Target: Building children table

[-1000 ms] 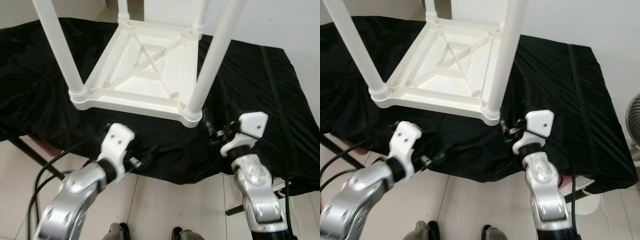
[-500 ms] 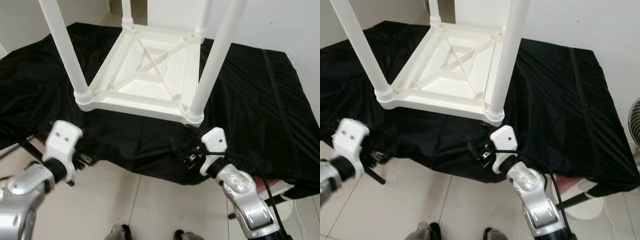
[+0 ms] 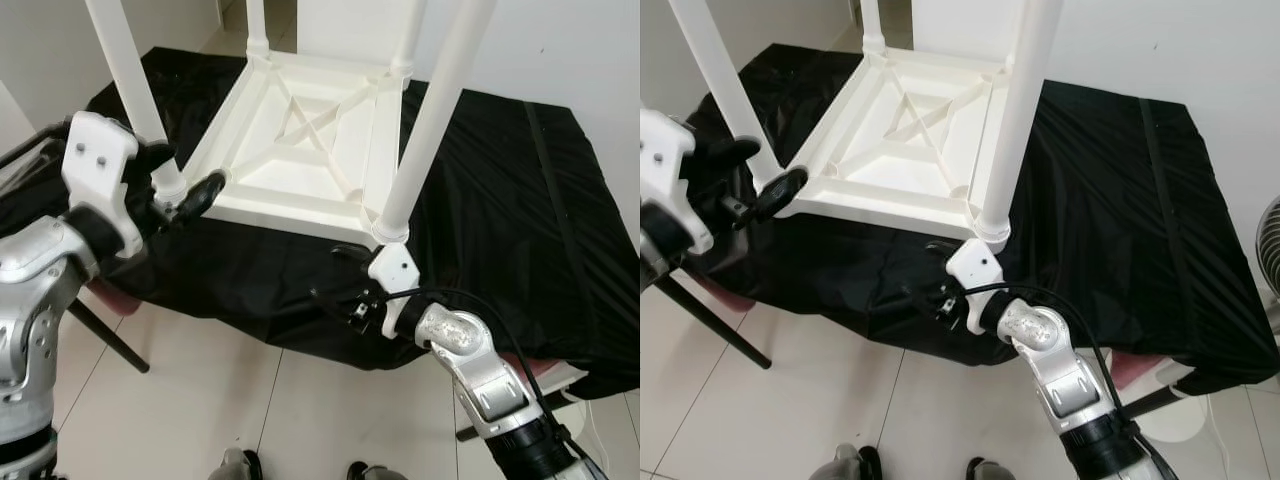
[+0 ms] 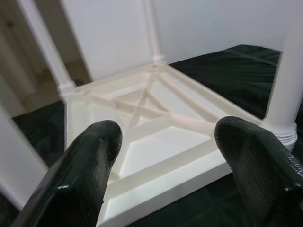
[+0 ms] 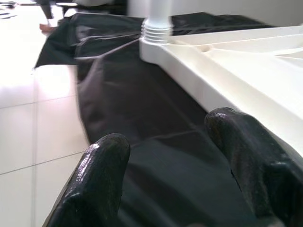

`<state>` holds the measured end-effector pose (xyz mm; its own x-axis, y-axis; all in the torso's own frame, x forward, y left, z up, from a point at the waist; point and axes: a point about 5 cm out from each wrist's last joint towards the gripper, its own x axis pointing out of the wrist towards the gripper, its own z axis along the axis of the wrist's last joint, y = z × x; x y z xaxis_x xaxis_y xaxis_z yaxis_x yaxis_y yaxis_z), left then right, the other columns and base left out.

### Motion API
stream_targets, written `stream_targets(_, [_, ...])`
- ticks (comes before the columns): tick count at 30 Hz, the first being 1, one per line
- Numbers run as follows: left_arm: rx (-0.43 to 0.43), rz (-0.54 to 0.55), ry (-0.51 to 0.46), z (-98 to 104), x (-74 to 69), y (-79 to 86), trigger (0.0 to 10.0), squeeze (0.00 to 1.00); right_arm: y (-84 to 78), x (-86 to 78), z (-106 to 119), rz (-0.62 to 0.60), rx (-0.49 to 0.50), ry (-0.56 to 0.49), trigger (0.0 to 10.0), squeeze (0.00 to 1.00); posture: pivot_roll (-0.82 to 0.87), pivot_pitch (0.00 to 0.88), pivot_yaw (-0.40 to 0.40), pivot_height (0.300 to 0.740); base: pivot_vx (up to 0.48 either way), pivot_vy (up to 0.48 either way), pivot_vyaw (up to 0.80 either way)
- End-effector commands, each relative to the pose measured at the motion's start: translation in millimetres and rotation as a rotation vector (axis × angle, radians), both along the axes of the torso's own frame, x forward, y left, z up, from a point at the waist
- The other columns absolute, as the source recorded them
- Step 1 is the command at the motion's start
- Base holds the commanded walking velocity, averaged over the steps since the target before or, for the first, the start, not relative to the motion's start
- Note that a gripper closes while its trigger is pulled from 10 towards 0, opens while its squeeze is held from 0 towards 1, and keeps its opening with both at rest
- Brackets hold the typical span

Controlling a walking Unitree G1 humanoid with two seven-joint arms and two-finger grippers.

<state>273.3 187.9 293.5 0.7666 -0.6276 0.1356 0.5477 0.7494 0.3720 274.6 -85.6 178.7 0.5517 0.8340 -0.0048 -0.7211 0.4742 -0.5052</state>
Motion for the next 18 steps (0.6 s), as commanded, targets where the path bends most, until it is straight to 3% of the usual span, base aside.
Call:
stream_targets(1, [0.031,-0.042,-0.003,2.3,1.2,0.0,10.0,0.0,2.9,-3.7,-2.5,0.066,-0.033,0.026,10.0,0.0,-0.01,0.138,0.017,0.74,0.0,0.0,0.0])
stream_targets(5, [0.074,-0.13,-0.001,6.3,2.7,-7.1,10.0,0.0,4.6,-8.2,-2.1,0.148,-0.077,0.045,10.0,0.0,-0.01,0.139,0.013,0.74,0.0,0.0,0.0])
stream_targets(7, [0.144,-0.242,0.009,8.0,7.5,-19.8,10.0,0.0,5.5,-9.0,1.8,0.239,-0.139,0.04,10.0,0.0,-0.01,0.139,0.008,0.74,0.0,0.0,0.0])
stream_targets(11, [0.173,-0.277,0.013,8.0,9.4,-23.8,10.0,0.0,5.5,-8.4,3.5,0.266,-0.164,0.032,10.0,0.0,-0.01,0.139,0.008,0.74,0.0,0.0,0.0])
stream_targets(13, [0.249,-0.366,0.007,10.3,13.6,-34.4,10.0,0.0,4.3,-3.7,7.3,0.319,-0.262,-0.03,10.0,0.0,-0.01,0.14,0.004,0.74,0.0,0.0,0.0])
stream_targets(18, [0.301,-0.461,0.008,10.7,20.8,-49.5,10.0,0.0,5.6,4.7,14.0,0.359,-0.338,-0.105,10.0,0.0,-0.01,0.136,0.0,0.74,0.0,0.0,0.0])
